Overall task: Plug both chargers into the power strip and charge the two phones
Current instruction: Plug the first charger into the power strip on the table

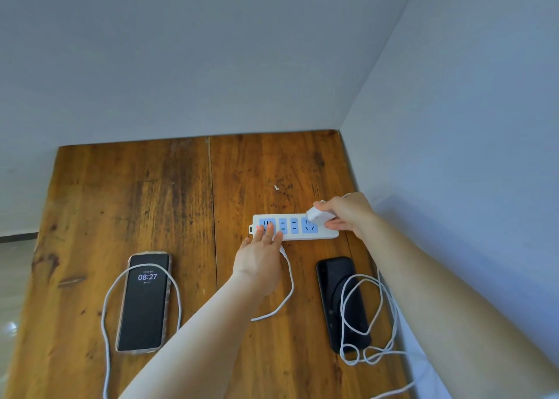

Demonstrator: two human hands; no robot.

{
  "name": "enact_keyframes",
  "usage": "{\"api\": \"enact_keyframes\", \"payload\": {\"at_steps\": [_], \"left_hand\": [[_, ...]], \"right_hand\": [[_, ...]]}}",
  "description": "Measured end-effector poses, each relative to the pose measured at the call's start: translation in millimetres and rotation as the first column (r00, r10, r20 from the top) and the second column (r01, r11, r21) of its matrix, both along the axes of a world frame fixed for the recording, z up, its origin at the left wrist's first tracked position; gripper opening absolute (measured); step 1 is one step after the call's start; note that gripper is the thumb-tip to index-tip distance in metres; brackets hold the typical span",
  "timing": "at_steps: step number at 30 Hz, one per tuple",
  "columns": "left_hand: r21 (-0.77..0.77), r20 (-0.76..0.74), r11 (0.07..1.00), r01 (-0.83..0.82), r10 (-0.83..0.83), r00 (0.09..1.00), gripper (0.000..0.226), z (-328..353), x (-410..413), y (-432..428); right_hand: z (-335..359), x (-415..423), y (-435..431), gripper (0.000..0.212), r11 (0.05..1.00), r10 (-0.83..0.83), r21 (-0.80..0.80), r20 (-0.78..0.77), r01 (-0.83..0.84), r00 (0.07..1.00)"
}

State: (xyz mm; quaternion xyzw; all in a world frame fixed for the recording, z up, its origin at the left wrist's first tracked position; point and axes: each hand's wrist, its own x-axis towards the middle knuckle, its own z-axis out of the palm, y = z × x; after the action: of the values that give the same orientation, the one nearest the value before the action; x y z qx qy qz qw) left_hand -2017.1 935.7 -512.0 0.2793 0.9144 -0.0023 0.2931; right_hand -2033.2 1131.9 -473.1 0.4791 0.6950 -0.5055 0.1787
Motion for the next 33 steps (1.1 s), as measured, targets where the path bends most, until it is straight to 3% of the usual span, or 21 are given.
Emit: {"api": "enact_keyframes", "payload": {"at_steps": [11, 33], "left_hand": [[0.018, 0.029, 1.000, -0.011, 0.011, 1.000, 0.076, 3.7, -4.3, 0.6], [0.007, 0.019, 1.000, 0.020, -0.020, 1.000, 0.075, 3.0, -4.4, -1.0]], "right_hand": [[-6.0, 4.0, -33.3, 0.037, 0.893, 0.233, 0.375, 0.087, -0.249, 0.969], [-15.2, 11.6, -56.6, 0.039, 0.871, 0.191, 0.456, 0.029, -0.183, 0.981]]}}
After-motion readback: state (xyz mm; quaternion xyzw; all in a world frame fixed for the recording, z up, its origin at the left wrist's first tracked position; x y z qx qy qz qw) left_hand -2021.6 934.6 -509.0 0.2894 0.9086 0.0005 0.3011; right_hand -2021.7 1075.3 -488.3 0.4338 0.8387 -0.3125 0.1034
